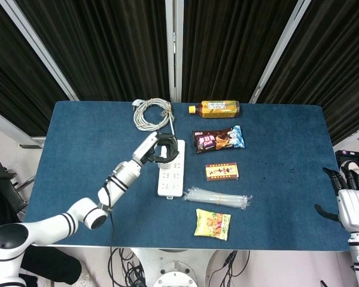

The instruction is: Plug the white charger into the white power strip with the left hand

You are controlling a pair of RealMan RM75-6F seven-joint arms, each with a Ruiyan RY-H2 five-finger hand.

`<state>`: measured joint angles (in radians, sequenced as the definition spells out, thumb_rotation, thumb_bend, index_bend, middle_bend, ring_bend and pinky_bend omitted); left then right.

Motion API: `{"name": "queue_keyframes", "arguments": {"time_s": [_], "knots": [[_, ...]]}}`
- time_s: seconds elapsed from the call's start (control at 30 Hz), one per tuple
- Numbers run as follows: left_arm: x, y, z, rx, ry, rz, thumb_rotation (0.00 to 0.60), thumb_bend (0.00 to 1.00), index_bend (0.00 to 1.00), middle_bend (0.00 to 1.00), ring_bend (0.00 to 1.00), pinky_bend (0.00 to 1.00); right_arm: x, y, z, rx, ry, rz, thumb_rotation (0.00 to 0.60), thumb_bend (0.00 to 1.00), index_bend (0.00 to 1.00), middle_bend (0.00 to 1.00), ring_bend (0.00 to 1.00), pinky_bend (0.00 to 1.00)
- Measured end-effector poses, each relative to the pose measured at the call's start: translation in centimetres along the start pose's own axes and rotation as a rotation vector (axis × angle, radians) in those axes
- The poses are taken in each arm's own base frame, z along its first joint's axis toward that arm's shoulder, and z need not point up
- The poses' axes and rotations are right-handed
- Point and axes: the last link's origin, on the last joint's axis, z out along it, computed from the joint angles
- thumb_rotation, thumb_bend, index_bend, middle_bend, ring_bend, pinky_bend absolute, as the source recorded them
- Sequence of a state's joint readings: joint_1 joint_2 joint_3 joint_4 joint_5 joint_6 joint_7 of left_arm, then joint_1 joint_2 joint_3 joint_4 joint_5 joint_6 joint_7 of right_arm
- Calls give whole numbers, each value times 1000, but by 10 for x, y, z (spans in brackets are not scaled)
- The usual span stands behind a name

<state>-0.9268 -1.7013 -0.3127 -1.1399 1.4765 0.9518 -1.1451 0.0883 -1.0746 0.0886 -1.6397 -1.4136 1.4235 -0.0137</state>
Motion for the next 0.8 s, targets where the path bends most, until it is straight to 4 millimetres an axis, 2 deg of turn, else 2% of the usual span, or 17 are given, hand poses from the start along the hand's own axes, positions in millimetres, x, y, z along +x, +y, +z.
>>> {"name": "queue_keyframes", "arguments": {"time_s": [0.03, 0.2, 0.27, 0.37, 0.47, 0.5, 0.57, 0.6, 0.7, 0.8], "knots": [[7, 1, -3, -6, 12, 51, 600, 518, 438, 517, 408, 373, 1, 1, 0, 1, 1, 0, 600, 91, 97, 150, 19, 13], [51, 3, -28, -10, 119, 424, 600, 184, 319, 362, 255, 181, 4, 3, 2, 10, 9, 3, 600, 92, 20, 119, 0, 13], [68, 3, -41, 8, 167, 579, 600, 115, 255, 291, 185, 123, 4, 3, 3, 16, 10, 8, 600, 88, 1, 93, 0, 13], [99, 4, -73, 68, 250, 836, 600, 93, 194, 213, 127, 52, 4, 2, 2, 29, 14, 20, 600, 42, 0, 56, 0, 10], [132, 6, -121, 170, 330, 1063, 600, 93, 169, 185, 97, 18, 6, 2, -1, 38, 27, 20, 600, 28, 0, 35, 0, 1], [143, 7, -144, 222, 360, 1140, 600, 92, 167, 183, 96, 17, 6, 2, -2, 38, 30, 19, 600, 28, 0, 34, 0, 1], [155, 7, -182, 306, 399, 1231, 600, 93, 159, 174, 78, 4, 7, 3, -5, 39, 36, 19, 600, 28, 0, 17, 0, 0], [160, 8, -207, 360, 421, 1271, 600, 93, 158, 173, 75, 2, 7, 3, -6, 39, 37, 18, 600, 29, 0, 13, 0, 0], [162, 10, -263, 472, 464, 1315, 600, 93, 157, 173, 75, 0, 5, 2, -10, 43, 39, 18, 600, 31, 0, 9, 0, 0], [154, 11, -306, 550, 487, 1319, 600, 93, 157, 172, 75, 0, 2, 0, -14, 51, 38, 23, 600, 31, 0, 9, 0, 0]]}}
